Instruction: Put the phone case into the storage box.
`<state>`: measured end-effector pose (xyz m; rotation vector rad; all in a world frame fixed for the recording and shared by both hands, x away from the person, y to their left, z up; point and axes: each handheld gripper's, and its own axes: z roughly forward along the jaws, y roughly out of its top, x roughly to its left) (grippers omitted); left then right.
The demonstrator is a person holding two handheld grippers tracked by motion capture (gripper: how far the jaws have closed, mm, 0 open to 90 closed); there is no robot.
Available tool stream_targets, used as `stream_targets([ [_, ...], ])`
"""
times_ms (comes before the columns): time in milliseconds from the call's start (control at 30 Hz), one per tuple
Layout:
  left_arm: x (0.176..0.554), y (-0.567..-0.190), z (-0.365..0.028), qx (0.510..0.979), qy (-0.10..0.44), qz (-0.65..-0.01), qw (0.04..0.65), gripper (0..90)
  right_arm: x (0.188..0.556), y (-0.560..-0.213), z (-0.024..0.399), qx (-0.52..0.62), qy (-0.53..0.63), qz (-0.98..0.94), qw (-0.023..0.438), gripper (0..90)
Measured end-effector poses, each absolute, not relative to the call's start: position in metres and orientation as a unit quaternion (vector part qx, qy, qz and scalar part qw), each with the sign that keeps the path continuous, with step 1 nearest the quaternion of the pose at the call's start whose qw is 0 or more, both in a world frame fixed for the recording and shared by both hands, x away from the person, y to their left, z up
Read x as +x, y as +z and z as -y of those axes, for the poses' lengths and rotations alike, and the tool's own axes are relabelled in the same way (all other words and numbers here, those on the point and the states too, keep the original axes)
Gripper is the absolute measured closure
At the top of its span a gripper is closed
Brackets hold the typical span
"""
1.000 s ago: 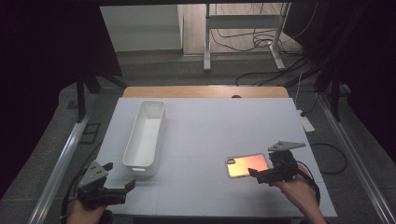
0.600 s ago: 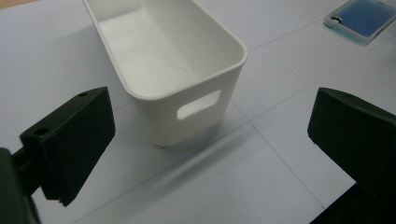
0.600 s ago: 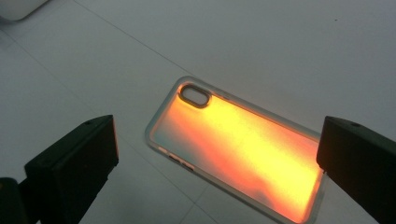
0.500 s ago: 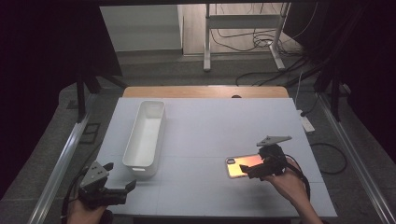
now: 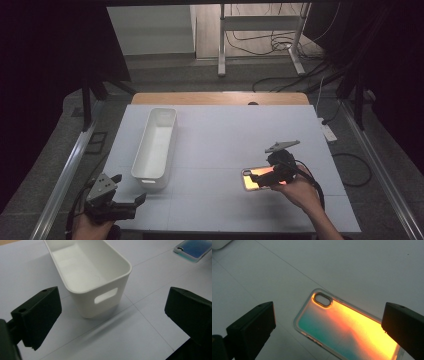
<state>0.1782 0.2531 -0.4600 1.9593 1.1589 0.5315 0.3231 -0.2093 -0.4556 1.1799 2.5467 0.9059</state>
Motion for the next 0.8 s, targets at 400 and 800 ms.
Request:
stream_targets([
  [400, 0.178, -0.460, -0.252, 0.772, 0.211, -0.456, 0.390, 2.1, 0.330, -0.454, 0.211, 0.391, 0.292, -0.868, 0.088, 50.2],
  [800, 0.178, -0.460, -0.252, 0.772, 0.212, -0.456, 0.389, 2.1, 0.338, -0.453, 0.206, 0.358, 0.293, -0.883, 0.081, 89.3],
])
